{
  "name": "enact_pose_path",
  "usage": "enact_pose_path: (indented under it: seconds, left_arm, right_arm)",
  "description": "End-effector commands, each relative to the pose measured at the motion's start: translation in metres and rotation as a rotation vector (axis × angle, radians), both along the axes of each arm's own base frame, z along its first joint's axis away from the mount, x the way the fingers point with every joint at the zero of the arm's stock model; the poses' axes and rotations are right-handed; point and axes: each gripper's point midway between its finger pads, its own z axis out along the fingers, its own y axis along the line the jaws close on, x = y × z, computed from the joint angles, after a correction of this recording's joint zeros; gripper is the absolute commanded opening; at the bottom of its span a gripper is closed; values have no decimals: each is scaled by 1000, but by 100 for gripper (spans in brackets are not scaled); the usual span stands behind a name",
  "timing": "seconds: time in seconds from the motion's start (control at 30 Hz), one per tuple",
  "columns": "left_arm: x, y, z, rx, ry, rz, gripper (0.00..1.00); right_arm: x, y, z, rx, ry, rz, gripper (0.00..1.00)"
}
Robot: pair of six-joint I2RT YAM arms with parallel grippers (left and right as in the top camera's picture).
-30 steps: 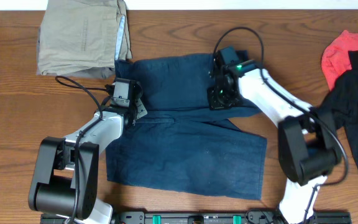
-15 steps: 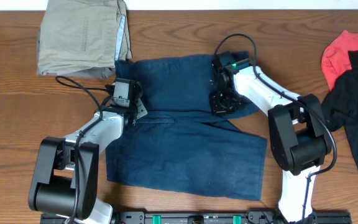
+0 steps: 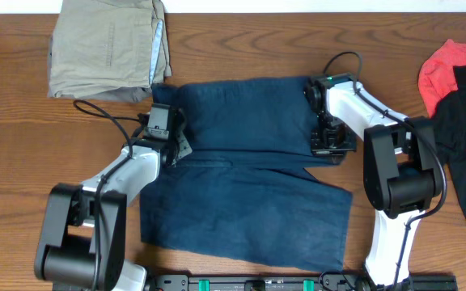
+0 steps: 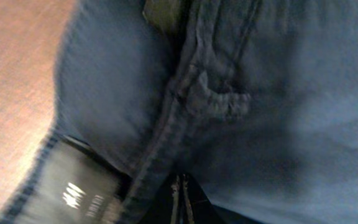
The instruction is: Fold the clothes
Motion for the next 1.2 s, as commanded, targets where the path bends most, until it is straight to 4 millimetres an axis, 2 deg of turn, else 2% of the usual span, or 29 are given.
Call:
enact_pose_path:
  seconds: [0.0, 0.1, 0.23, 0.43, 0.47, 0.5, 0.63, 0.67, 0.73, 0.83, 0.9, 0.93, 1.03, 1.17]
  left_arm:
    - [-11, 13, 11, 38, 2, 30, 6]
    - [-22, 15, 21, 41, 19, 30, 6]
    - [-31, 17, 32, 43, 24, 30, 6]
    - [-24, 15, 57, 26, -61, 31, 6]
    - [-22, 15, 61, 22, -82, 32, 6]
    - [-18, 14, 67, 15, -110, 32, 6]
    - [4, -1, 88, -62, -230, 3, 6]
    - [9, -8, 93, -98, -256, -16, 6]
    - [21, -27, 104, -189, -316, -71, 6]
    - [39, -57, 126, -308, -429, -185, 6]
    - [48, -77, 138, -355, -498, -270, 6]
    - [52, -88, 140, -379, -525, -308, 6]
    - [59, -116, 135, -428, -551, -384, 6]
    - [64, -143, 102, -445, -505, -435, 6]
  right_arm:
    - [-10, -32, -16, -125, 48, -25, 1]
    - [-12, -39, -10, -185, 24, -94, 1]
    - [-2, -40, 9, -202, -64, -114, 1]
    - [22, -30, 66, -106, -274, -109, 1]
    - [29, -23, 75, -54, -311, -73, 2]
    - [34, -17, 84, -5, -342, -42, 6]
    - [58, 14, 123, 199, -522, 41, 36]
    - [65, 23, 130, 250, -560, 58, 40]
    - [80, 51, 146, 401, -642, 115, 42]
    - [100, 93, 164, 608, -737, 210, 27]
    - [113, 110, 168, 666, -783, 242, 7]
    - [120, 116, 166, 679, -803, 257, 1]
    - [133, 135, 151, 712, -814, 286, 1]
    - [131, 168, 121, 821, -740, 324, 1]
